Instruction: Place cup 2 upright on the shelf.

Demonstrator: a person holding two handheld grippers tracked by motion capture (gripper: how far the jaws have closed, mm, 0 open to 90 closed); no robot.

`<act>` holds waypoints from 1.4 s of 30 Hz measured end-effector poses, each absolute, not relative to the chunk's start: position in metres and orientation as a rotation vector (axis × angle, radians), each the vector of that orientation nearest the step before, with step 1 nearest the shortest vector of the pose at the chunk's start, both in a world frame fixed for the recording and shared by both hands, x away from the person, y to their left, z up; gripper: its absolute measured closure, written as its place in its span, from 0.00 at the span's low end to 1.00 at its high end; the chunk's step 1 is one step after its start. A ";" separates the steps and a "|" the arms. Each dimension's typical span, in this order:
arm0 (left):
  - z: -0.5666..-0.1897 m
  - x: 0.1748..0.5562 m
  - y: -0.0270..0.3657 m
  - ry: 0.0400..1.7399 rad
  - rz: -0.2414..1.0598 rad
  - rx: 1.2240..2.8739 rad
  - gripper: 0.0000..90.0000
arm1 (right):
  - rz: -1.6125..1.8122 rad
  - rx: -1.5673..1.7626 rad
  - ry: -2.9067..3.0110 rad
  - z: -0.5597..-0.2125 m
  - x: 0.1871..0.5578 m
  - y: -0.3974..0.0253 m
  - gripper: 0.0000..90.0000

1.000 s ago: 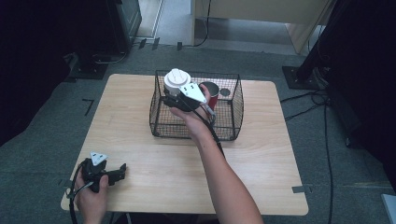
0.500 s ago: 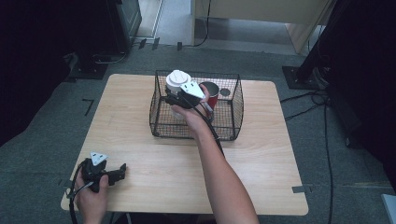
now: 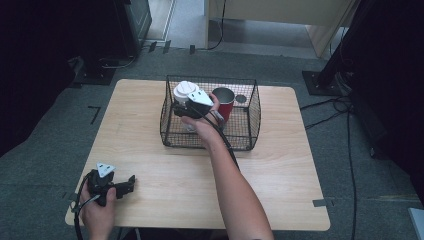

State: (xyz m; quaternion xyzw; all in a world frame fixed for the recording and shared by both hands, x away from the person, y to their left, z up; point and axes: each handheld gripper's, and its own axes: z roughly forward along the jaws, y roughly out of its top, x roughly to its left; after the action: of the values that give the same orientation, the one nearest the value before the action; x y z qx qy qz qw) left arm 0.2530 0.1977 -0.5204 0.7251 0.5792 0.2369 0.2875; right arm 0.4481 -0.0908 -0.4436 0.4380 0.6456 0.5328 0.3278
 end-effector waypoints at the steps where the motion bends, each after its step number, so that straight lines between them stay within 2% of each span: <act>1: -0.520 0.253 0.198 1.547 0.633 1.937 0.00 | 1.397 1.154 1.692 -0.443 0.448 -0.091 0.18; 16: -0.520 0.253 0.198 1.545 0.633 1.941 0.00 | 1.389 1.153 1.784 -0.438 0.447 -0.100 0.17; 21: -0.520 0.253 0.198 1.545 0.633 1.941 0.00 | 1.358 1.112 1.813 -0.437 0.444 -0.099 0.14; 29: -0.520 0.253 0.198 1.545 0.633 1.941 0.00 | 1.356 1.054 1.827 -0.434 0.442 -0.103 0.03; 42: -0.520 0.253 0.198 1.545 0.633 1.941 0.00 | 1.390 0.983 1.803 -0.421 0.439 -0.111 0.00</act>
State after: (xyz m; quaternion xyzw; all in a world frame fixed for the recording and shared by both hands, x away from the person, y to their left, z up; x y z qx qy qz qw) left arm 0.2530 0.1979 -0.5203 0.7264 0.5781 0.2370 0.2864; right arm 0.4387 -0.1108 -0.4213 0.3749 0.6877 0.5300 0.3250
